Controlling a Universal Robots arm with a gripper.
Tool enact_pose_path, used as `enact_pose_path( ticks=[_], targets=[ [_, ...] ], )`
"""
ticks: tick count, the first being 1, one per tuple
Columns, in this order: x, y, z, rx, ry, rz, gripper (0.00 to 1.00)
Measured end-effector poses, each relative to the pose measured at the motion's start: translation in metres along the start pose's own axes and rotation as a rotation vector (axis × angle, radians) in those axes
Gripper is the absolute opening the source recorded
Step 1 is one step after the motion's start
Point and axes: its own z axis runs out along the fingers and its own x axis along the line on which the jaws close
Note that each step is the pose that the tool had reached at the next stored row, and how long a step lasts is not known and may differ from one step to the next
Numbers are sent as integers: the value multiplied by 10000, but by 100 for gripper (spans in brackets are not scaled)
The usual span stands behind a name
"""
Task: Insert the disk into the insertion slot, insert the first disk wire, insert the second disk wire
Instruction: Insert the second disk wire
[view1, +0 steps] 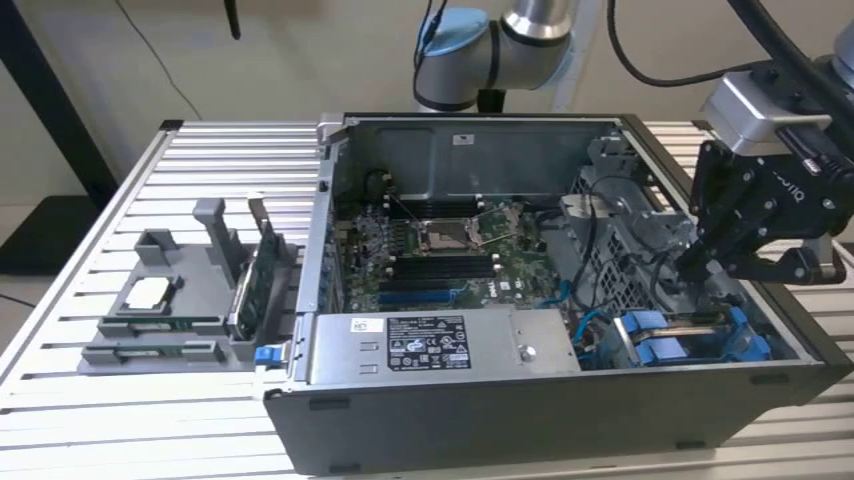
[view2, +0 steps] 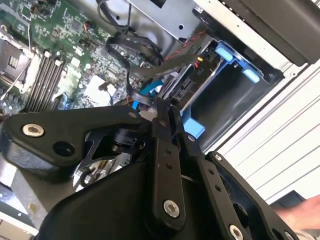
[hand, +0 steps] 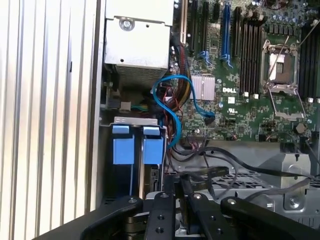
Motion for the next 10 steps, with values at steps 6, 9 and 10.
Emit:
enact_pose_path(
  ticks=[6,9,10],
  targets=[
    [86,7,1,-23,-1,4,16],
    [86,7,0,-23,-1,4,16],
    [86,7,0,-23,0,4,16]
  ],
)
